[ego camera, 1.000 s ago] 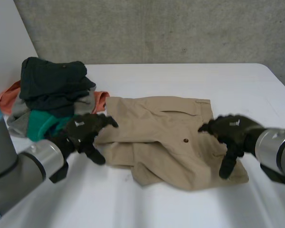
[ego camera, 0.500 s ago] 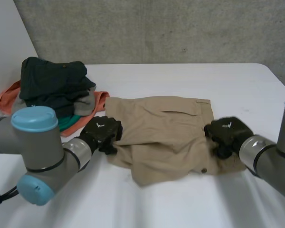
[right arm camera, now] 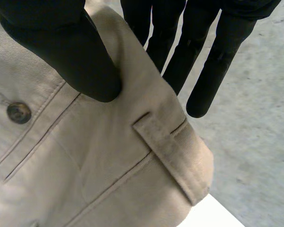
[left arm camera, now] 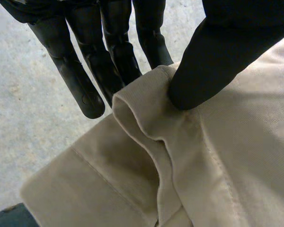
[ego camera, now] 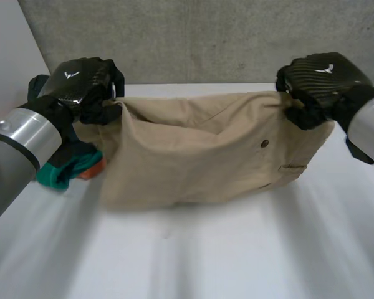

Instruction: Fold the laundry.

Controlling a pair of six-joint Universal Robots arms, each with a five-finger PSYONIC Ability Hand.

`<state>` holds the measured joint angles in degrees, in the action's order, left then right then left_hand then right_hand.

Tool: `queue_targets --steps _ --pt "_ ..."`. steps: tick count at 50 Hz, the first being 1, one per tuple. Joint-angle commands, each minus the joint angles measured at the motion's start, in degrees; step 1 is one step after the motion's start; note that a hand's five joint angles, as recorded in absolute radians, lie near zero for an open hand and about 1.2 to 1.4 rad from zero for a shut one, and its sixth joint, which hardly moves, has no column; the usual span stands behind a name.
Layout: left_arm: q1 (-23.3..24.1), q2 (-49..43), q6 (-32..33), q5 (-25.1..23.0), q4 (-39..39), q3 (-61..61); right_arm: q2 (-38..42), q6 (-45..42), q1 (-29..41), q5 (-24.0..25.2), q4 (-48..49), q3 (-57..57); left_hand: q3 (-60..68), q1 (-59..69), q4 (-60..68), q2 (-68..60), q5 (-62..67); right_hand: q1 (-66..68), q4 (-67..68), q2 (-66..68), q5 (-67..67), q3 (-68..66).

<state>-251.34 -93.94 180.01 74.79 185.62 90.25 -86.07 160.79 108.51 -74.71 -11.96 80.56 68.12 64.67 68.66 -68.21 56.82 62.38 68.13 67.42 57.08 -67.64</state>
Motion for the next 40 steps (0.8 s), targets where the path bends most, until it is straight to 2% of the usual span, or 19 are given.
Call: queue_targets --steps 1,3,4,5,7,9,14,19,23,24,28,32,36,40 --pt "-0.1 -14.8 3.1 0.0 -0.9 -5.7 18.3 -1.1 4.5 -3.6 0.4 -10.4 11.9 15.3 11.3 -11.8 13.2 17.6 11.9 12.6 12.9 -12.4" --pt "-0.1 -18.6 4.6 0.4 -1.1 -7.5 22.4 -2.1 5.0 -5.8 0.5 -12.5 11.9 15.3 11.3 -11.8 13.2 17.6 11.9 12.6 12.9 -12.4" --pt "-0.2 -20.4 5.3 0.5 -1.3 -8.4 24.4 -2.8 5.2 -6.8 0.8 -13.6 7.9 11.3 7.4 -7.8 9.2 17.6 11.9 12.6 12.9 -12.4" --pt "-0.4 -23.7 7.1 1.2 -1.4 -10.6 27.9 -3.7 5.7 -8.8 1.8 -15.6 -8.5 -5.0 -9.0 8.6 -7.2 13.3 7.5 8.2 8.6 -8.0" --pt "-0.6 -26.3 8.9 2.1 -1.4 -12.9 30.9 -4.6 6.4 -10.8 3.3 -17.1 -29.5 -26.1 -30.1 29.6 -28.2 -12.8 -18.6 -17.9 -17.6 18.1" --pt "-1.6 -28.5 11.0 3.9 -1.9 -16.0 34.0 -5.7 7.0 -13.6 6.5 -18.8 -58.1 -54.7 -58.7 58.2 -56.8 -52.4 -58.1 -57.4 -57.1 57.6" --pt "-1.7 -25.1 10.5 7.2 -3.7 -15.9 31.0 -5.4 7.1 -19.2 11.5 -17.6 -58.1 -54.7 -58.7 58.2 -56.8 -52.4 -58.1 -57.4 -57.1 57.6" --pt "-1.4 -14.7 9.5 6.8 -3.3 -7.8 20.7 -3.8 6.3 -18.7 11.4 -11.7 -58.1 -54.7 -58.7 58.2 -56.8 -52.4 -58.1 -57.4 -57.1 57.6" --pt "-0.6 -5.3 9.7 4.8 -1.9 2.3 11.2 -2.9 4.7 -14.2 9.4 -4.6 -58.1 -54.7 -58.7 58.2 -56.8 -52.4 -58.1 -57.4 -57.1 57.6" --pt "-0.4 -2.2 10.0 3.6 -1.3 6.5 8.1 -2.6 3.8 -11.7 7.5 -1.8 -58.1 -54.7 -58.7 58.2 -56.8 -52.4 -58.1 -57.4 -57.1 57.6" --pt "-0.3 3.3 11.6 0.0 -0.4 16.2 2.4 -2.2 1.8 -5.4 1.0 4.9 -44.3 -40.9 -44.9 44.4 -43.0 -52.0 -57.8 -57.1 -56.7 57.3" --pt "-0.9 5.5 14.6 -2.8 -1.0 23.5 1.0 -2.2 -0.3 -2.2 -5.7 10.1 -38.8 -35.3 -39.3 38.9 -37.5 -48.5 -54.3 -53.5 -53.2 53.8" --pt "-1.7 5.3 17.0 -3.8 -2.7 27.9 1.7 -2.3 -2.5 -1.2 -9.5 15.3 -36.4 -32.9 -36.9 36.5 -35.1 -42.4 -48.2 -47.5 -47.2 47.7" --pt "-3.0 3.0 19.1 -3.9 -2.6 29.6 4.5 -2.8 -3.7 0.2 -6.7 19.4 -36.7 -33.3 -37.3 36.8 -35.4 -41.6 -47.4 -46.6 -46.3 46.9"
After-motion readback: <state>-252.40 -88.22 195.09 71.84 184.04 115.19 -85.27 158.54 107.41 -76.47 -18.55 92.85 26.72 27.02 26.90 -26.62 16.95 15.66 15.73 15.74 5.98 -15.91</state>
